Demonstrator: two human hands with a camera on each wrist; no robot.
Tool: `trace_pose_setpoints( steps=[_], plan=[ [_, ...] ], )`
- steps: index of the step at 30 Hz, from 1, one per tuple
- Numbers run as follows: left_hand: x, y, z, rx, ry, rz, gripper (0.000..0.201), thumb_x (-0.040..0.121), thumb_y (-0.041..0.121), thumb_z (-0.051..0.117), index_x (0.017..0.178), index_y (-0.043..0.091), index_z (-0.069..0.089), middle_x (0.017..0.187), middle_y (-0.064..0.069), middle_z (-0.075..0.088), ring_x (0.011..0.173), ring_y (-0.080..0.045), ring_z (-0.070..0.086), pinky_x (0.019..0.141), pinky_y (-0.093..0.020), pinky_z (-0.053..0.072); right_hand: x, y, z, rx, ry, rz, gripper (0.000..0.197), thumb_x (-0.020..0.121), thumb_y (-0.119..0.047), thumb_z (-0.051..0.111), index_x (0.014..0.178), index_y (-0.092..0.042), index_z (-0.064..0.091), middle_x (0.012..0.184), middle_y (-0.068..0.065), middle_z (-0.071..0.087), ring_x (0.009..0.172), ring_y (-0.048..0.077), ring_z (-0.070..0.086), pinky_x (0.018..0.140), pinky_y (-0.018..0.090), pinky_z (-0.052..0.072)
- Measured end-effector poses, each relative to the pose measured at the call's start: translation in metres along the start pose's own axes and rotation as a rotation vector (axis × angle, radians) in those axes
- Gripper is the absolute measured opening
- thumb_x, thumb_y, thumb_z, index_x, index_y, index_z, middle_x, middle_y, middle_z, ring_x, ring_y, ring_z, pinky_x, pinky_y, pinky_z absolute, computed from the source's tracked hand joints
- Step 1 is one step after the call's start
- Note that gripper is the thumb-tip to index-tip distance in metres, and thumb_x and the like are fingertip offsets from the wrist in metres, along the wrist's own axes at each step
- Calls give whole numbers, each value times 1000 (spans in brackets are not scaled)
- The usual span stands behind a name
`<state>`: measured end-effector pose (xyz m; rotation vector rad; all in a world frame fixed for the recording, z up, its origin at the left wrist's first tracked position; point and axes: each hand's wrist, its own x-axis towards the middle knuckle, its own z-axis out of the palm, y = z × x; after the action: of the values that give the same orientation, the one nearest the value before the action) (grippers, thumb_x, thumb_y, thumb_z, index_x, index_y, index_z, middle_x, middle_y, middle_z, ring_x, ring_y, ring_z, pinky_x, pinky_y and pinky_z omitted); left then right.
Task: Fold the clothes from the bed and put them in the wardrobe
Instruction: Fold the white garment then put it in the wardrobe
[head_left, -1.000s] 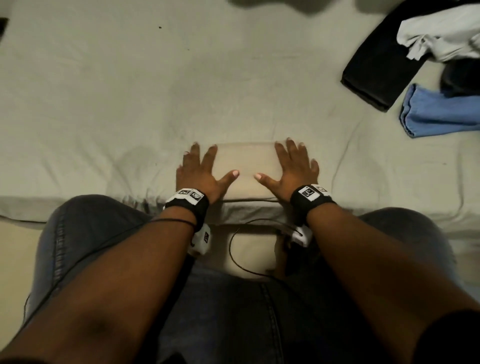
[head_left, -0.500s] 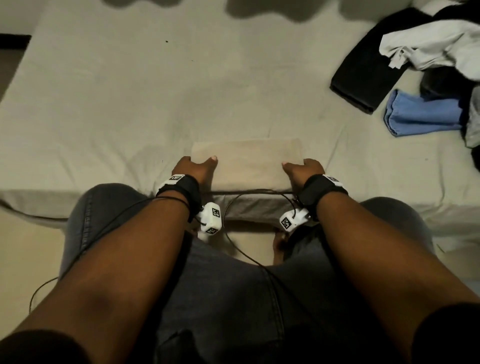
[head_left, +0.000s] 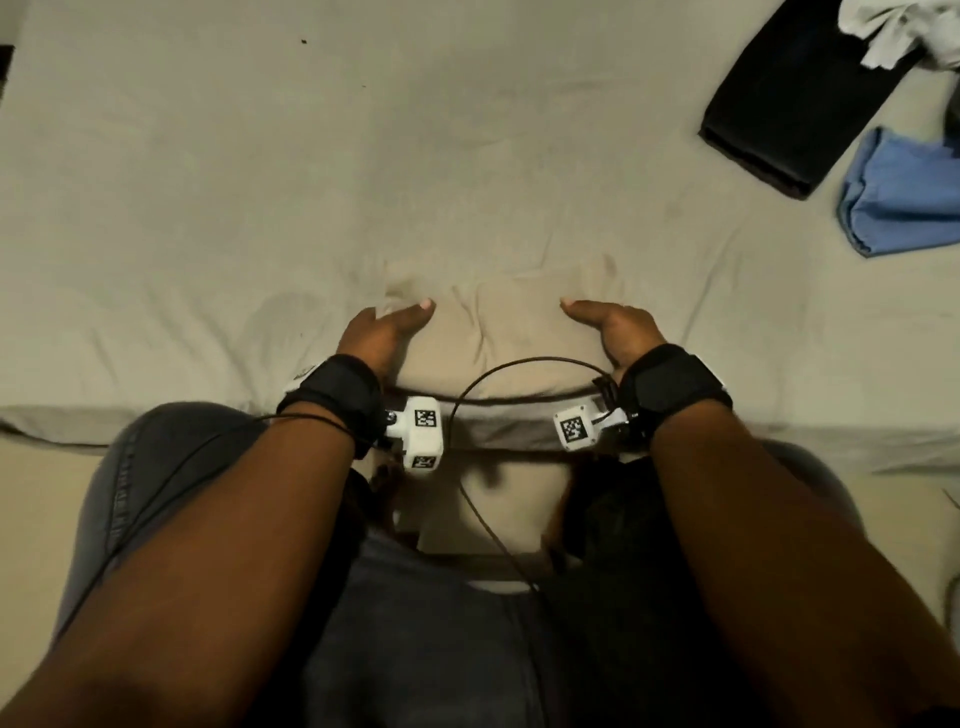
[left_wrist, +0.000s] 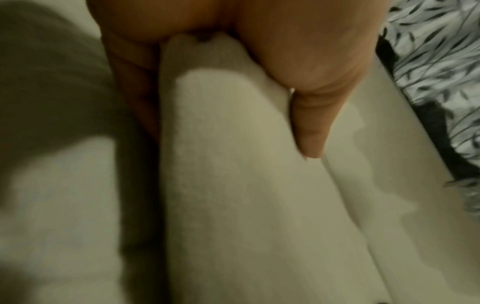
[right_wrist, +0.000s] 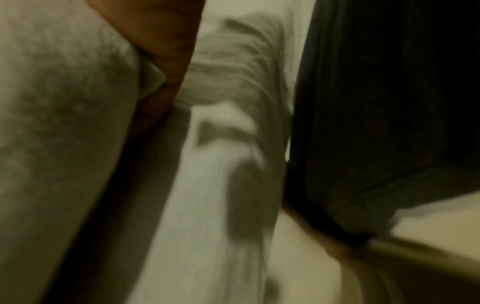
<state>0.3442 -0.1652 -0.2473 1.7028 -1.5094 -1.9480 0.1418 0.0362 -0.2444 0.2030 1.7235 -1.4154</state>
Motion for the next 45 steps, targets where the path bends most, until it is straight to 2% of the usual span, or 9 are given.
trace_pose_setpoints(
  steps=[3, 5, 9, 17, 28, 32, 37, 41, 45],
  plan=[
    [11, -17, 0, 32, 114, 97, 12, 84, 21, 82, 81, 18, 71, 81, 1, 74, 75, -14, 70, 75, -30, 56, 33, 5, 9, -144, -25, -89, 69, 61, -23, 95, 122, -12, 65, 108, 1, 75, 94, 18, 73, 87, 34, 59],
    [12, -22, 2, 51, 121, 107, 24, 89, 14, 76, 68, 24, 68, 71, 10, 70, 70, -8, 66, 71, -25, 54, 45, 8, 15, -234, -14, -127, 65, 66, -18, 93, 122, -22, 59, 107, -10, 69, 92, -1, 65, 81, 16, 53],
    [10, -15, 3, 25, 131, 0, 21, 82, 20, 83, 100, 16, 72, 97, -5, 76, 90, -21, 72, 88, -39, 58, 39, 2, 10, -269, -18, -98, 60, 72, -6, 89, 121, -19, 58, 103, -16, 65, 80, -17, 62, 72, 7, 50],
    [-75, 113, -53, 212, -77, -139, 82, 60, 61, 91, 126, 19, 66, 114, 3, 74, 104, -16, 70, 99, -44, 55, -104, -116, 55, -489, -11, -8, 52, 79, -29, 86, 125, -20, 63, 108, -2, 71, 95, 17, 67, 77, 29, 55],
    [-180, 266, -304, 0, 52, 222, 66, 94, 16, 71, 151, 16, 39, 139, -2, 59, 124, -17, 57, 111, -41, 44, -259, -269, 252, -468, -117, -192, 37, 85, 2, 75, 120, -7, 68, 113, 10, 75, 109, 31, 70, 102, 52, 52],
    [-212, 283, -414, -101, 145, 287, 77, 90, 35, 72, 155, 27, 33, 145, 4, 56, 131, -16, 56, 114, -43, 43, -292, -278, 349, -406, -276, -219, 39, 86, 1, 74, 123, -7, 67, 116, 10, 75, 109, 30, 70, 103, 54, 51],
    [-251, 277, -499, -231, 343, 321, 72, 100, 4, 57, 160, 19, 19, 141, 7, 47, 121, -10, 52, 88, -3, 44, -331, -288, 448, -444, -492, -302, 34, 87, -2, 75, 118, -12, 68, 111, 6, 76, 101, 23, 73, 92, 42, 56],
    [-277, 256, -530, -368, 486, 334, 72, 100, 3, 56, 158, 24, 19, 131, 15, 52, 107, 9, 58, 91, -12, 51, -352, -287, 503, -447, -589, -334, 30, 86, 1, 74, 111, -14, 68, 108, 10, 76, 97, 24, 73, 87, 40, 58],
    [-313, 238, -553, -452, 670, 337, 74, 100, 8, 60, 159, 29, 20, 146, 0, 51, 125, -13, 56, 101, -22, 49, -369, -286, 558, -434, -695, -173, 32, 87, 3, 70, 118, -4, 67, 109, 16, 75, 98, 33, 73, 86, 45, 58]
  ],
)
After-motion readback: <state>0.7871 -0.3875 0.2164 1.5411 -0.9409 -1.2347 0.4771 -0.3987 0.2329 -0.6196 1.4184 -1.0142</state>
